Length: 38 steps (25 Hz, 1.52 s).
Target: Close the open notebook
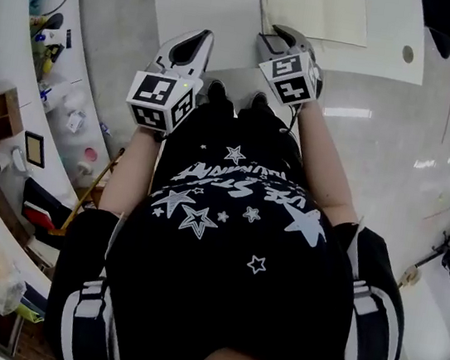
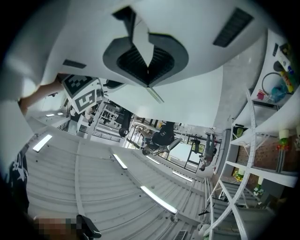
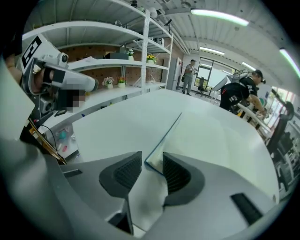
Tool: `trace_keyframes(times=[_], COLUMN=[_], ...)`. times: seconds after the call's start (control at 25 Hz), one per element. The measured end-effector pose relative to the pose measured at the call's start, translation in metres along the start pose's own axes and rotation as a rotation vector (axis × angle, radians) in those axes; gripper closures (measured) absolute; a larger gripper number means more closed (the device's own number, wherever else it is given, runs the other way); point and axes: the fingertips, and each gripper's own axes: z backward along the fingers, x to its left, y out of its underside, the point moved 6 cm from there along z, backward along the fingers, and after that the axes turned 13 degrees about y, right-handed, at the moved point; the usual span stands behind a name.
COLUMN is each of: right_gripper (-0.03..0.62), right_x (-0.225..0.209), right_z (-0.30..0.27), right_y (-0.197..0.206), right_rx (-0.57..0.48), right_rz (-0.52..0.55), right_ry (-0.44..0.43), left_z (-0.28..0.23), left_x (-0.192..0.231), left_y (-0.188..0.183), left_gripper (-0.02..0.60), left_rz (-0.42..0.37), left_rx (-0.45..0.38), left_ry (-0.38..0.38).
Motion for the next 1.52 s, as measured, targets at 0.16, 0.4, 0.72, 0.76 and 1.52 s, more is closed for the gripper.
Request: trace_keyframes(times=[0.16,0.4,0.72,0.76,1.52], right_gripper=[0.470,0.484,0.525,0.534,0.574], right_x=[0.002,0.004,0.001,0.002,-0.044], right_z=[-0.002,-0.002,-0.004,-0.003,0.063], right_y=[0.001,0.005,0.003,0.003,-0.027], right_rx=[0.019,0.009,-0.003,-0.001,-0.201], right_rz=[0.016,-0.049,-0.035,-0.025,-0.193], right_ry=[0.047,0.062,0.075,0.077,0.118], left_z=[0.006,0.015,0.018,0.019,0.000], left_x=[0.006,0.012,0.011,0.010,-0.022], left_y=[0.003,0.009,0.019,0.019,0.002], left_gripper=[0.569,0.569,0.569,0.569,0.569], left_rz=[0.008,0.011,0.016,0.015,-0.069], left_rx=[-0.002,-0.001,0.011,0.011,0.014], left_ry=[0.001,0.009,0.037,0.037,0.068])
